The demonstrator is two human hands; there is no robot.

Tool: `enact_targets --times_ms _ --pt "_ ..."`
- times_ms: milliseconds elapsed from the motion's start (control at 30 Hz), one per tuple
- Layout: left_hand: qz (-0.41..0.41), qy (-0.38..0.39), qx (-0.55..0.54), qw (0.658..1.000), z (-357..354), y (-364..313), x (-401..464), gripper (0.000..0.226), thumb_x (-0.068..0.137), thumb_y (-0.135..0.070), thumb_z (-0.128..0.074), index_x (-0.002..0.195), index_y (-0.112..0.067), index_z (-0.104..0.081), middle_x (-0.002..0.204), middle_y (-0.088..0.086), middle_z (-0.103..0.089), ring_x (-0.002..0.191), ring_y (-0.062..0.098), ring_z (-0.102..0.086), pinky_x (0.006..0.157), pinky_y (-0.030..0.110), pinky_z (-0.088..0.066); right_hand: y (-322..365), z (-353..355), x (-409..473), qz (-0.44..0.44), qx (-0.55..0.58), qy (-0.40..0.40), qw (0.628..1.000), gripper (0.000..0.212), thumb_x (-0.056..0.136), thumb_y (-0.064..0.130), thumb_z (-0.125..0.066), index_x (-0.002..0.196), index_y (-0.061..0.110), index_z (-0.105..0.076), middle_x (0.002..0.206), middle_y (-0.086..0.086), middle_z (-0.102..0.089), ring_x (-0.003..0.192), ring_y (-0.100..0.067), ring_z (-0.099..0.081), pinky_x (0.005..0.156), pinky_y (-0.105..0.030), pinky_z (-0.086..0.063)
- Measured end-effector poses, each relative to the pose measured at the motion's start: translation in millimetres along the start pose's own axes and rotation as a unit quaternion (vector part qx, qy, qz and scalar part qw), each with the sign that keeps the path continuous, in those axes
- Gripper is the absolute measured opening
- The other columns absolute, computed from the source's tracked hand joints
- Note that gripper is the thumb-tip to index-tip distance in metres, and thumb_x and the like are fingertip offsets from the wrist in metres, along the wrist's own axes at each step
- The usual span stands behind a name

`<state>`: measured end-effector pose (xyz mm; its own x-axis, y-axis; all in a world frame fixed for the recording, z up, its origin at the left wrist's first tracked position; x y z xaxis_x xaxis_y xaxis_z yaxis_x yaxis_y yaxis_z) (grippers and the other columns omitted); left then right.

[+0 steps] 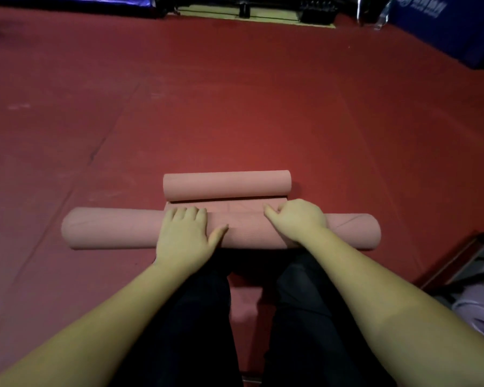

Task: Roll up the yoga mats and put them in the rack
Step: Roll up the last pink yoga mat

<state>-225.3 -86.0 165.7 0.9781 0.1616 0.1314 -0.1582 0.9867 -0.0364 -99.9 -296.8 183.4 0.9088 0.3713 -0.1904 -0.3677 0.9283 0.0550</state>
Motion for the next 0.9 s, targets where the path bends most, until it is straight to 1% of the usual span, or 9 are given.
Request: enact_targets --times_ms 167,267,367,500,567,667,767,833,900 --pt "0.015 0.019 0.003 1.000 10.4 9.3 19.5 0.064 0.093 -0.055 -0.022 0.080 -0.012 -0.068 0.083 0.011 -0.068 0.084 0.035 -0.063 0.074 0.043 -0.043 10.3 15.6 7.2 -0.007 0.015 0.062 0.998 0.076 0.093 0.066 -0.023 0.118 0.011 -0.069 0.125 -0.016 -0.064 0.113 -0.034 -0.060 0.089 -0.039 -0.046" --pt "0.004 0.022 0.011 1.000 26.6 4.1 26.2 0.078 0.090 -0.058 -0.006 0.091 -0.017 -0.072 0.097 0.007 -0.071 0.098 0.032 -0.063 0.080 0.041 -0.039 8.8 26.9 6.3 -0.010 0.032 0.098 0.995 0.074 0.095 0.065 -0.024 0.126 0.010 -0.064 0.134 -0.017 -0.058 0.119 -0.033 -0.056 0.092 -0.038 -0.043" --pt "0.010 0.009 0.013 1.000 38.6 4.7 26.5 0.068 0.102 -0.052 -0.013 0.095 -0.016 -0.071 0.103 0.009 -0.072 0.099 0.033 -0.064 0.081 0.038 -0.042 8.6 42.8 3.6 0.004 0.030 0.167 0.985 0.070 0.099 0.060 -0.026 0.139 0.010 -0.054 0.150 -0.015 -0.044 0.134 -0.031 -0.045 0.106 -0.038 -0.036" --pt "0.034 0.108 -0.024 0.993 42.8 1.0 22.3 0.068 0.104 -0.054 -0.017 0.104 -0.013 -0.072 0.112 0.014 -0.069 0.106 0.036 -0.063 0.087 0.039 -0.046 5.9 42.1 -3.0 0.003 0.049 0.278 0.959 0.066 0.097 0.061 -0.032 0.146 0.018 -0.046 0.157 -0.008 -0.035 0.141 -0.027 -0.036 0.113 -0.039 -0.027" --pt "0.047 0.136 -0.030 0.989 39.1 0.0 19.2 0.067 0.104 -0.053 -0.019 0.105 -0.012 -0.072 0.115 0.015 -0.068 0.107 0.036 -0.062 0.091 0.041 -0.047 3.7 33.3 -4.5 -0.009 0.058 0.294 0.954 0.067 0.096 0.063 -0.034 0.146 0.020 -0.046 0.157 -0.006 -0.035 0.141 -0.026 -0.036 0.114 -0.040 -0.027" --pt "0.077 0.198 -0.040 0.976 34.8 3.8 28.2 0.065 0.103 -0.055 -0.019 0.114 -0.014 -0.069 0.125 0.014 -0.064 0.114 0.036 -0.059 0.097 0.043 -0.045 4.0 25.6 -2.5 0.031 0.046 0.185 0.981 0.056 0.100 0.055 -0.033 0.131 0.017 -0.060 0.145 -0.011 -0.051 0.128 -0.029 -0.050 0.101 -0.037 -0.040" --pt "0.076 0.276 -0.053 0.957 38.4 5.1 44.5 0.060 0.105 -0.049 -0.021 0.131 -0.011 -0.060 0.142 0.016 -0.054 0.129 0.035 -0.050 0.106 0.043 -0.038 4.2 26.6 -12.4 0.067 0.053 0.013 0.996 0.043 0.101 0.049 -0.033 0.084 0.021 -0.061 0.112 -0.012 -0.066 0.099 -0.031 -0.059 0.071 -0.035 -0.038" --pt "0.069 0.323 -0.070 0.941 41.0 3.9 52.7 0.057 0.108 -0.043 -0.023 0.141 -0.006 -0.052 0.151 0.016 -0.044 0.137 0.033 -0.042 0.111 0.039 -0.031 4.5 24.3 -26.7 0.072 0.048 -0.040 0.995 0.042 0.100 0.049 -0.037 0.080 0.020 -0.058 0.102 -0.010 -0.065 0.098 -0.032 -0.058 0.070 -0.036 -0.037" --pt "0.074 0.356 -0.094 0.927 39.0 3.3 60.9 0.053 0.108 -0.039 -0.028 0.145 -0.005 -0.047 0.155 0.015 -0.038 0.141 0.031 -0.037 0.113 0.036 -0.028 4.6 16.0 -42.7 0.065 0.040 -0.064 0.995 0.048 0.098 0.054 -0.038 0.093 0.015 -0.066 0.103 -0.008 -0.064 0.103 -0.031 -0.055 0.082 -0.036 -0.041"
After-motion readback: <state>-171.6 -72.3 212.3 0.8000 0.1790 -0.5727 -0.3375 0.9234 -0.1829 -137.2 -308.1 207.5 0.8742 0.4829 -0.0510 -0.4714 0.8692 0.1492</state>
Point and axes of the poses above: each hand's wrist, its own x-axis towards the middle knuckle, its own z-axis out of the back of the hand, y = z × x, the point moved 2 cm from there along x, towards the middle knuckle
